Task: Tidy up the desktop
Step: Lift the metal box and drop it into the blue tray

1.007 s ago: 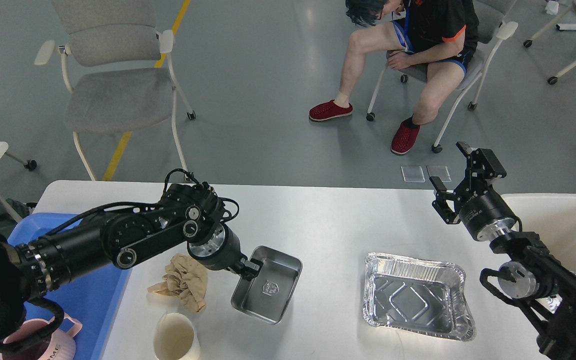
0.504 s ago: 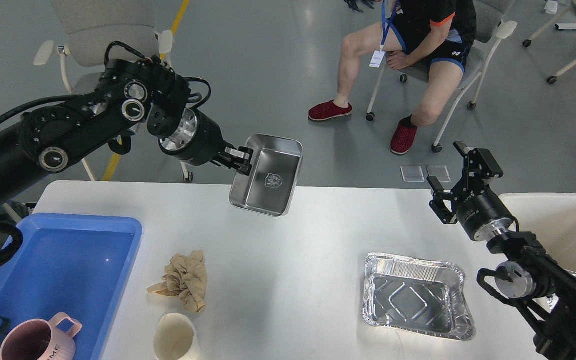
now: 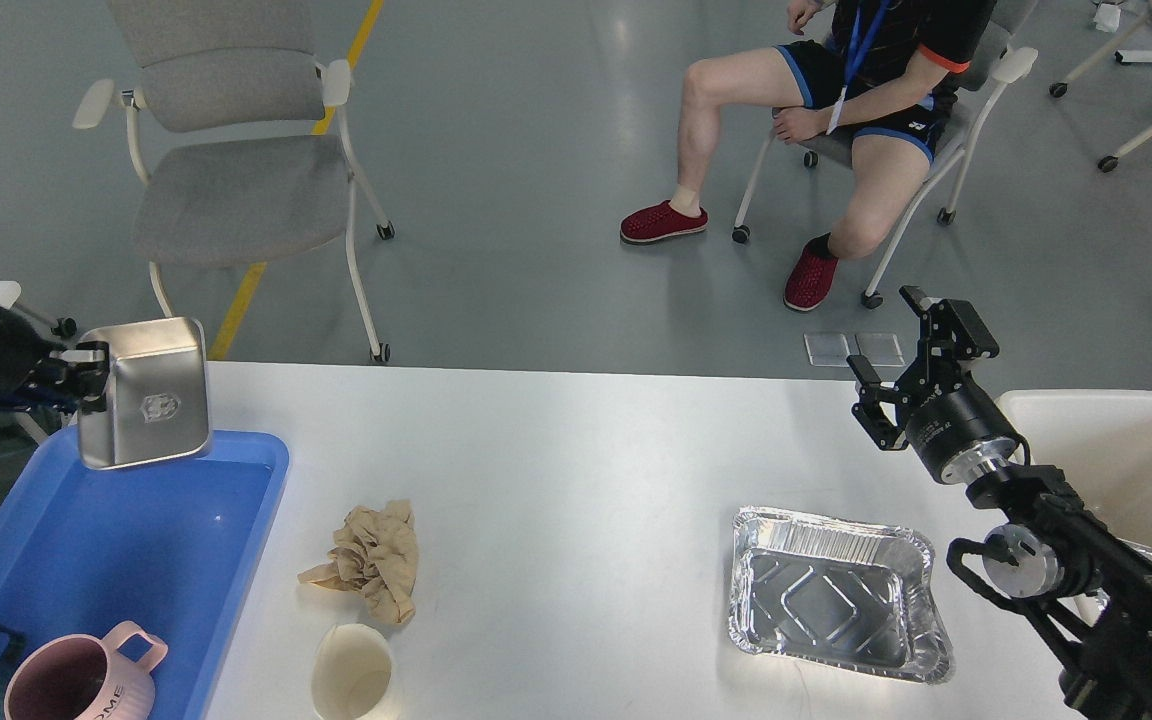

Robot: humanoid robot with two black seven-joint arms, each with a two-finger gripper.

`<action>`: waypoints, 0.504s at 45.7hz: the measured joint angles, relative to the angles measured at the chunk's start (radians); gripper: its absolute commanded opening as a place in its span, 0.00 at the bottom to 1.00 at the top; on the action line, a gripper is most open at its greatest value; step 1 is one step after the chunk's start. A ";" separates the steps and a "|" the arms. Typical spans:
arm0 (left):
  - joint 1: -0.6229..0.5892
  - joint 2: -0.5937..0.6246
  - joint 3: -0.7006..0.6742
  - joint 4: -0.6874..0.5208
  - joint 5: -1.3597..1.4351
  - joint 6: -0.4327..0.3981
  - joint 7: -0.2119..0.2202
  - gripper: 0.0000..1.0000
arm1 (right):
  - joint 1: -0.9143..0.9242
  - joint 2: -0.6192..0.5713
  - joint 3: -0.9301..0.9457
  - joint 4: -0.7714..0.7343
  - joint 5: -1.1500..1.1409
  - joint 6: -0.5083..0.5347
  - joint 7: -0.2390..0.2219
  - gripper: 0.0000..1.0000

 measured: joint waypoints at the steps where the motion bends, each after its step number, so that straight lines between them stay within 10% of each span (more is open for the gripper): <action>1: 0.021 0.011 0.000 0.005 -0.004 0.011 -0.001 0.00 | 0.000 0.001 0.000 0.000 -0.001 0.000 0.000 1.00; 23: 0.302 -0.043 -0.001 0.095 -0.099 0.380 -0.040 0.00 | -0.009 0.004 -0.003 0.000 -0.005 0.000 0.000 1.00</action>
